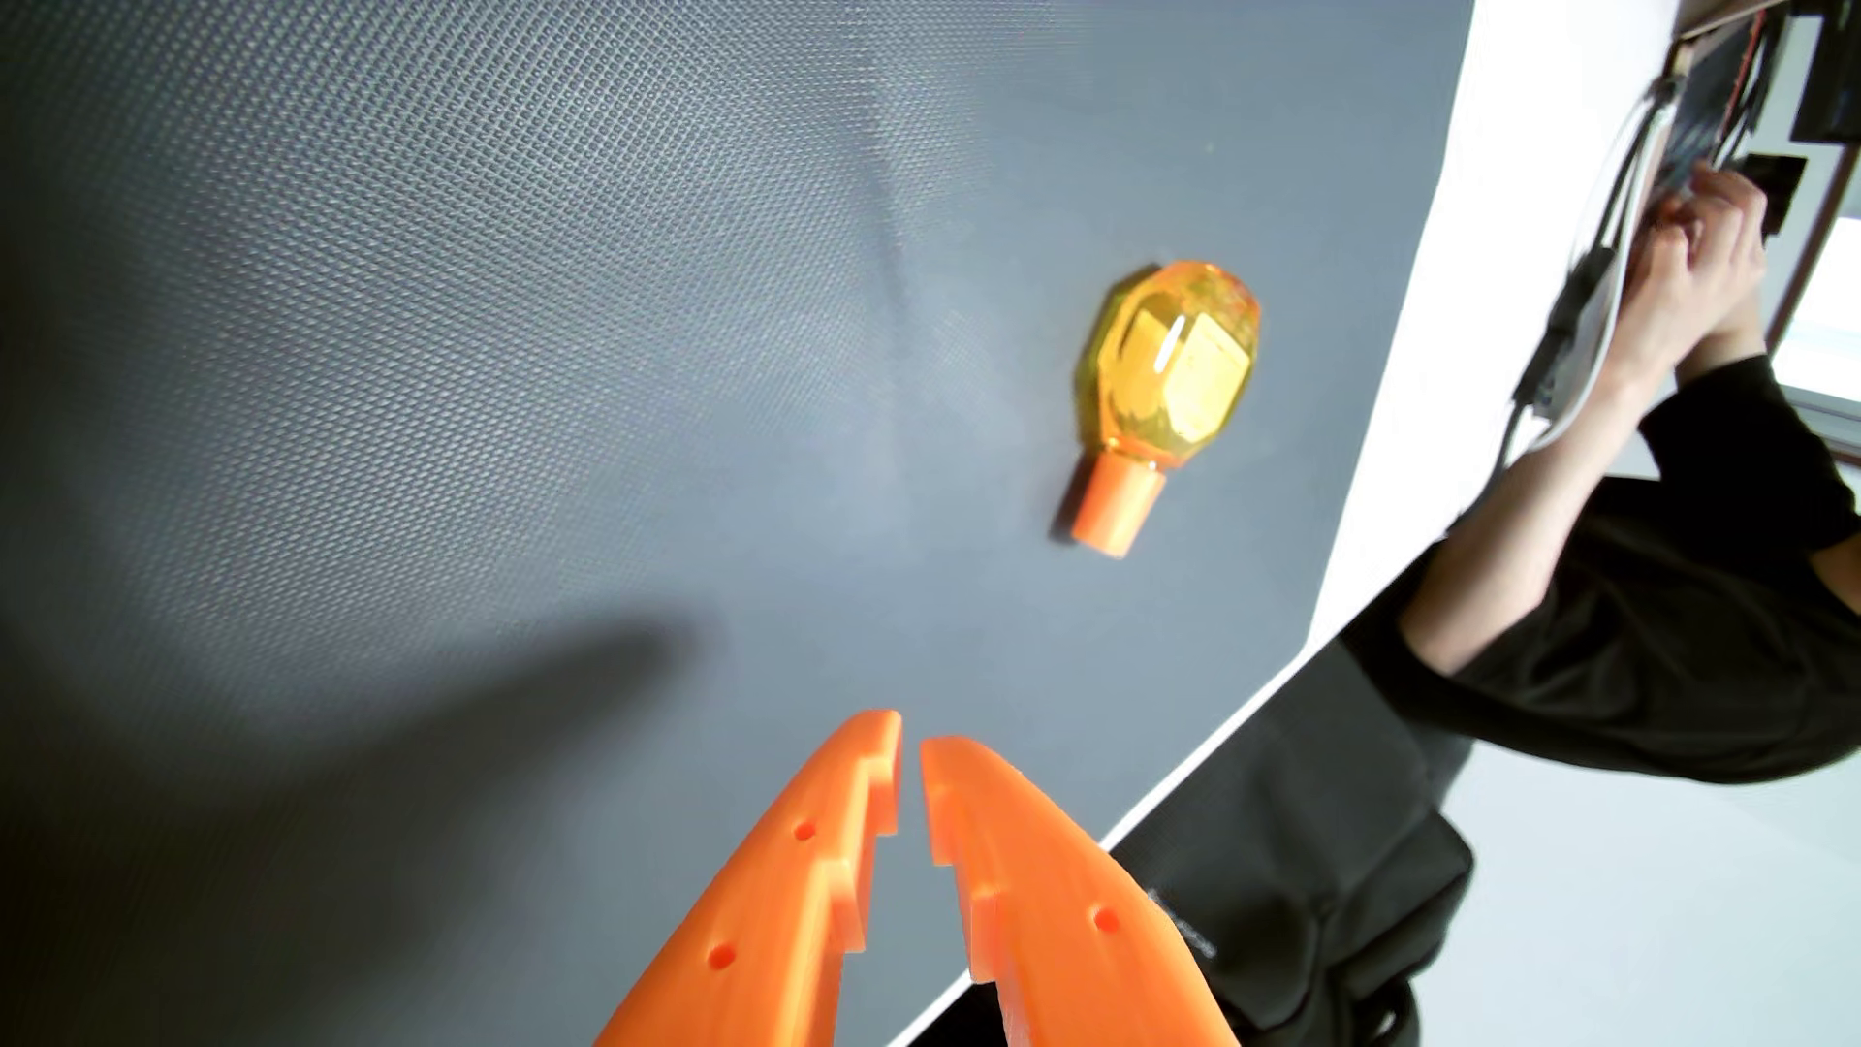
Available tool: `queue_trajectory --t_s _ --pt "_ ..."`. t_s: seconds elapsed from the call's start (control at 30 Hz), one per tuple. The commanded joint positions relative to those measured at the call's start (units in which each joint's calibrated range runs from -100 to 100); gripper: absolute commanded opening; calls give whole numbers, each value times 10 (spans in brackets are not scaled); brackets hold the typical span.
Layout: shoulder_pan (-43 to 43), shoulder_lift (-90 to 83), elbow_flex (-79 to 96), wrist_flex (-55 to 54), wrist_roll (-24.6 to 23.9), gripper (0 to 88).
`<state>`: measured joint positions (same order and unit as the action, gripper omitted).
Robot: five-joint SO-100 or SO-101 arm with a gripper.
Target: Grab the eyedrops
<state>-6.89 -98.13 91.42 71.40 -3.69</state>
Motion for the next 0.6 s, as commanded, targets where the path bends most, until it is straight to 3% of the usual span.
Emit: queue_trajectory --t_s 0.0,0.23,0.43,0.57 --pt "7 -6 -2 -26 2 10" --pt "20 -6 -75 -28 -2 11" --pt "22 -3 -129 -28 31 14" --pt "23 40 -129 -28 30 88"
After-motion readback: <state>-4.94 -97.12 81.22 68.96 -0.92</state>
